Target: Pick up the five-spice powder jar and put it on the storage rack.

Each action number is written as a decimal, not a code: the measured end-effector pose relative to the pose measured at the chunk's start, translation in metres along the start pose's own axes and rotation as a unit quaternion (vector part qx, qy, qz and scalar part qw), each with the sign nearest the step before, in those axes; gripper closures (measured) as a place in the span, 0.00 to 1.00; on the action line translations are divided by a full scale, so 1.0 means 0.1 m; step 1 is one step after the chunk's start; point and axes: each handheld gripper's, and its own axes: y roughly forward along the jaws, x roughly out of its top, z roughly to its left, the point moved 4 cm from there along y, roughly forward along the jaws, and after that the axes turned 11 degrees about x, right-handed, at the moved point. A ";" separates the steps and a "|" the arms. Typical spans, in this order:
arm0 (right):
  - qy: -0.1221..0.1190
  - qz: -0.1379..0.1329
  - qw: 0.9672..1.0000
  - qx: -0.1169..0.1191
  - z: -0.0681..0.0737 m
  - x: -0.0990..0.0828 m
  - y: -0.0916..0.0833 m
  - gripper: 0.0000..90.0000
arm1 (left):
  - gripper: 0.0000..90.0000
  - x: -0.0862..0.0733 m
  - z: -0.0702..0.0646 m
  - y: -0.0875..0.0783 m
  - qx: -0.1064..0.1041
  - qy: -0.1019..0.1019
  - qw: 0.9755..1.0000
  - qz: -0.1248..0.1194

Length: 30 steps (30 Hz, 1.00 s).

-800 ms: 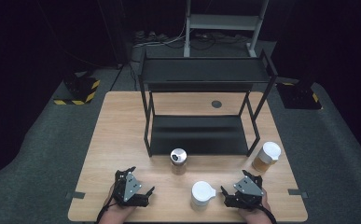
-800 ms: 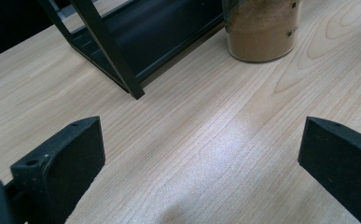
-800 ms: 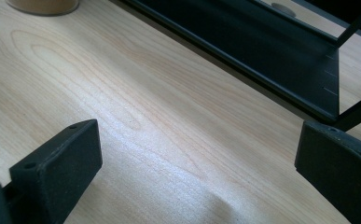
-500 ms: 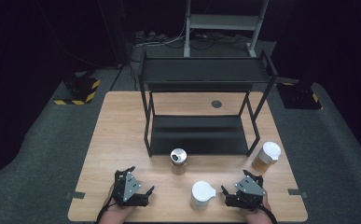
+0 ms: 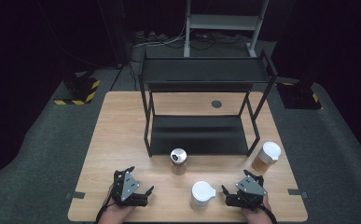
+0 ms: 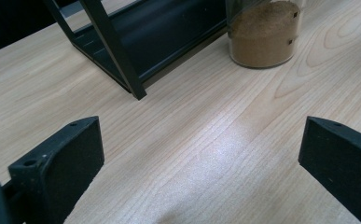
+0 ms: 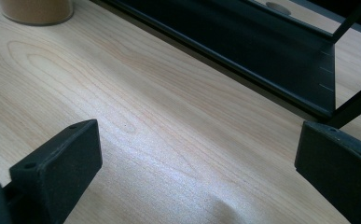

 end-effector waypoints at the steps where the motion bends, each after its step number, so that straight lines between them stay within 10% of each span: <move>1: 0.001 0.000 1.000 0.000 0.00 0.00 0.00 0.00 | 0.00 0.00 0.00 0.00 0.000 0.000 1.000 0.000; 30: 0.002 -0.003 1.000 0.004 -0.01 -0.01 -0.01 0.00 | 0.01 0.30 0.07 -0.06 -0.026 -0.019 0.999 -0.028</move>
